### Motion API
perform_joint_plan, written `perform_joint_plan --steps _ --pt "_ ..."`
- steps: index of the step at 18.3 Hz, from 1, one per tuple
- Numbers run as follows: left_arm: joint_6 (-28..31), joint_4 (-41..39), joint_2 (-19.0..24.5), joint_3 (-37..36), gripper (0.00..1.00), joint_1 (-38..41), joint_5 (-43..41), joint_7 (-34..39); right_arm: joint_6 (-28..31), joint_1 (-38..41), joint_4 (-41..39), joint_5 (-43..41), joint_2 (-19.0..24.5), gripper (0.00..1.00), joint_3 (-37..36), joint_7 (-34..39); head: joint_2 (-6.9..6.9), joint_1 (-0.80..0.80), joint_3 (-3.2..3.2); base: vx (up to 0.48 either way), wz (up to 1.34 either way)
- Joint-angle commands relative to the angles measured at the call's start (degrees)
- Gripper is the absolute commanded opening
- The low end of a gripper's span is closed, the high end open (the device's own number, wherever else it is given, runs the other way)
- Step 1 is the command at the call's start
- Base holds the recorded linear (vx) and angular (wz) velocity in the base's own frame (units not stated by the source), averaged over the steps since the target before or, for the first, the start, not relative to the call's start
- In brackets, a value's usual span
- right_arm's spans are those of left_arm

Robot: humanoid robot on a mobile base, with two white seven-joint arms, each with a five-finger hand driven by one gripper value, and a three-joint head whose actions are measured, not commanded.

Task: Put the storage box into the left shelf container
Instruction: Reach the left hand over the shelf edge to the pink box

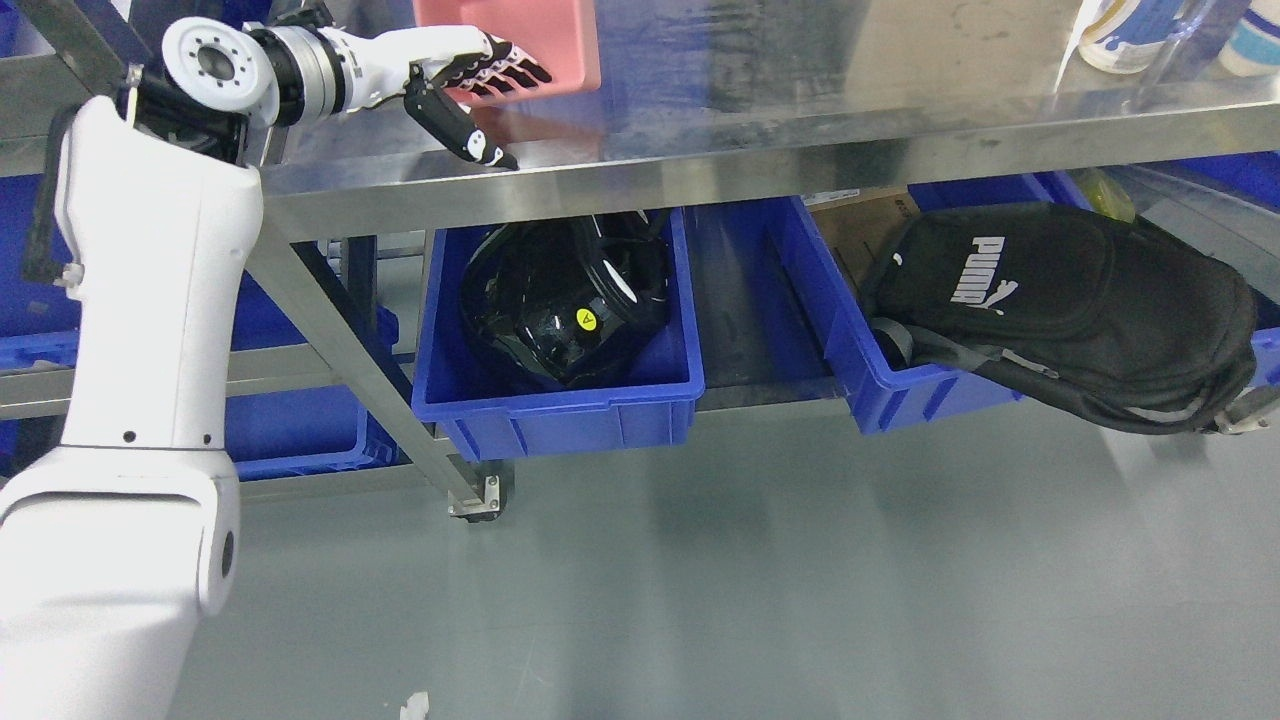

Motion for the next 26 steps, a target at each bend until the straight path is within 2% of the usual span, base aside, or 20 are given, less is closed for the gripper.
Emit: perform_joint_plan --steps 1,3,6,17,22,26 --pt "-1.48 7.25 -4.04 4.99 0.37 -0.34 -1.33 0.08 -0.16 -1.05 -1.0 0.0 -1.0 0.99 0.0 -0.21 0.0 0.0 0.0 -0.014 0.06" --pt "-4.98 7.16 -4.22 8.32 0.16 -0.43 -1.24 -0.1 -0.16 -1.05 -1.0 0.0 -1.0 0.99 0.0 -0.21 0.0 0.0 0.0 0.001 0.08" --pt "-10.61 7.25 -4.66 13.25 0.0 -0.43 -1.24 -0.19 -0.16 -1.05 -1.0 0.0 -1.0 0.99 0.0 -0.21 0.0 0.0 0.0 0.0 0.0" --pt "-15.81 6.28 -5.27 22.66 0.0 -7.19 -0.8 0.08 -0.16 -1.05 -1.0 0.0 -1.0 0.99 0.0 -0.21 0.0 0.0 0.0 0.002 0.0" --pt "-18.36 -1.87 -7.12 25.12 0.0 -5.36 0.34 -0.63 -0.16 -1.05 -1.0 0.0 -1.0 0.99 0.0 -0.21 0.0 0.0 0.0 0.0 0.0" --pt "-19.33 -15.03 -8.79 25.04 0.0 -0.09 1.57 -0.46 -0.16 -1.05 -1.0 0.0 -1.0 0.99 0.0 -0.21 0.0 0.0 0.0 0.0 0.0"
